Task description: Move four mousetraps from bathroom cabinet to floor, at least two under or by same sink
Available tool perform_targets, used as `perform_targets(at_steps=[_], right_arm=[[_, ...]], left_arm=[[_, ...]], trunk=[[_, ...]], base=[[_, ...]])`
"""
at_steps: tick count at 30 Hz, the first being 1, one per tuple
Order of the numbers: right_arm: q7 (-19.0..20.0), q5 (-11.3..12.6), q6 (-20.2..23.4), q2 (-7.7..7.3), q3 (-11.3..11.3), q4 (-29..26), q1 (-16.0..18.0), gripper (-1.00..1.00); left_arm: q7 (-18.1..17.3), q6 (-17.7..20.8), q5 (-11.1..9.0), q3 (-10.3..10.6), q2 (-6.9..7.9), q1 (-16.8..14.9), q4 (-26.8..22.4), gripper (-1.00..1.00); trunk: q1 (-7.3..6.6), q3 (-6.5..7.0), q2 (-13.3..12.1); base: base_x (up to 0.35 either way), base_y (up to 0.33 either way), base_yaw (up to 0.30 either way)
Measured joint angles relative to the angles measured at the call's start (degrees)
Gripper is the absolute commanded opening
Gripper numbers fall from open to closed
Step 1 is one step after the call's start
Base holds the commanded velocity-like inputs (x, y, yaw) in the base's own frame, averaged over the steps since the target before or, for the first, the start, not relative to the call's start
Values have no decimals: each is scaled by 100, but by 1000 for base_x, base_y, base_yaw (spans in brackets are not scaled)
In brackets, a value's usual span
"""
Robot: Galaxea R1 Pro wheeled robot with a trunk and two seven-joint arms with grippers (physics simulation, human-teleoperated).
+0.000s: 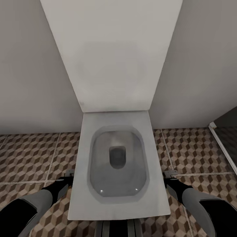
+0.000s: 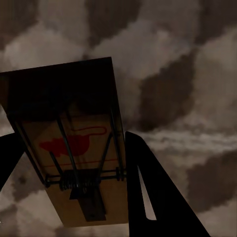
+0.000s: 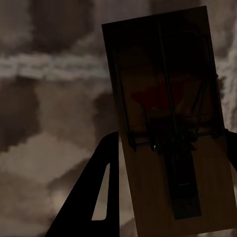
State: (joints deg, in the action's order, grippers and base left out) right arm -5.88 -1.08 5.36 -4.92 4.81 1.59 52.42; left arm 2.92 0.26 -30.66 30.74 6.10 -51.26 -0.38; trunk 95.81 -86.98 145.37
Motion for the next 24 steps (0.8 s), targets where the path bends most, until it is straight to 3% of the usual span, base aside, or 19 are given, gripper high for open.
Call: perform_targets(at_steps=[7,24], right_arm=[[0,0,0,-1,0,0,0,-100],[0,0,0,2,0,0,0,-100]], left_arm=[[14,2,0,3,-2,-3,-1,-100],[11,-2,0,-2,1,-1,-1,-100]], trunk=[[-1,0,0],[0,0,0]], base=[[141,0,0],[8,0,0]])
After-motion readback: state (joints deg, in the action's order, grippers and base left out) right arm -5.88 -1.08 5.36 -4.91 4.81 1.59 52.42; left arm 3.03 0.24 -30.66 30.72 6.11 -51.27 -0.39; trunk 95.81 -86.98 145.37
